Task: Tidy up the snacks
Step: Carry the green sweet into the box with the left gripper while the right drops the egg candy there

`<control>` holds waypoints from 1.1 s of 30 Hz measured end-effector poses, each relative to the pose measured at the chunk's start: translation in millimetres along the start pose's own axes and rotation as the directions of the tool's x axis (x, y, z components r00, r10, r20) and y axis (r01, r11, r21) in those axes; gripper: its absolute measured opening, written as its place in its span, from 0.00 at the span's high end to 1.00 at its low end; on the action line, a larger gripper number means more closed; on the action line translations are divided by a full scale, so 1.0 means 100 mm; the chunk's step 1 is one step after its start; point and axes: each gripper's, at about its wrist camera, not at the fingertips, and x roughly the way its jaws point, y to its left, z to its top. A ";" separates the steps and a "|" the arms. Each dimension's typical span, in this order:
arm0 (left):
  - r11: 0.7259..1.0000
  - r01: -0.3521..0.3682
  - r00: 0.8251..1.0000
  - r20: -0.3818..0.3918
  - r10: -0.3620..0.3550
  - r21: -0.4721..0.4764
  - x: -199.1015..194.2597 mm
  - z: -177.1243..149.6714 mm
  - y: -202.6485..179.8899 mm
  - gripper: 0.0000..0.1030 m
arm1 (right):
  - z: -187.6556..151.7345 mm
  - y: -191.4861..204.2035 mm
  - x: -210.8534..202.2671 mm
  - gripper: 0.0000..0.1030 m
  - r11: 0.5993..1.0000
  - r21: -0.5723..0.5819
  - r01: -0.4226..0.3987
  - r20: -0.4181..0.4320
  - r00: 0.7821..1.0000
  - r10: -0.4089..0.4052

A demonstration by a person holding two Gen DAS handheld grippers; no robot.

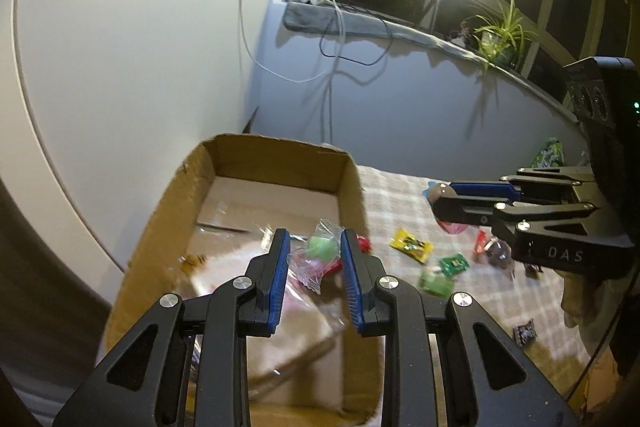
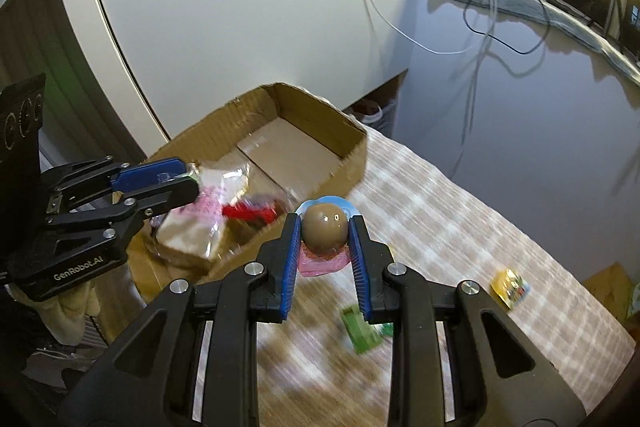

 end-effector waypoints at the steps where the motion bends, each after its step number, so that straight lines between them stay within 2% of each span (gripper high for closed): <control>1: 1.000 -0.002 1.000 -0.001 0.002 -0.002 0.02 0.02 0.03 0.76 | 0.04 0.01 0.04 0.75 1.000 -0.004 -0.002 0.000 1.000 0.002; 14: 0.999 -0.033 0.999 -0.028 0.032 -0.014 0.31 0.29 0.26 0.76 | 0.44 0.03 0.59 0.75 1.000 -0.003 -0.031 -0.036 0.999 0.031; 21: 0.999 -0.037 0.998 -0.050 0.036 -0.022 0.43 0.34 0.33 0.76 | 0.50 0.01 0.85 0.75 1.000 -0.001 -0.029 -0.065 0.997 0.028; 28: 0.999 -0.040 0.997 -0.065 0.038 -0.026 0.49 0.37 0.35 0.76 | 0.50 0.01 0.92 0.75 1.000 -0.006 -0.022 -0.074 0.997 0.021; 33: 0.998 -0.049 0.997 -0.062 0.047 -0.027 0.49 0.38 0.35 0.69 | 0.51 -0.01 0.91 0.74 1.000 -0.004 -0.011 -0.074 0.997 0.010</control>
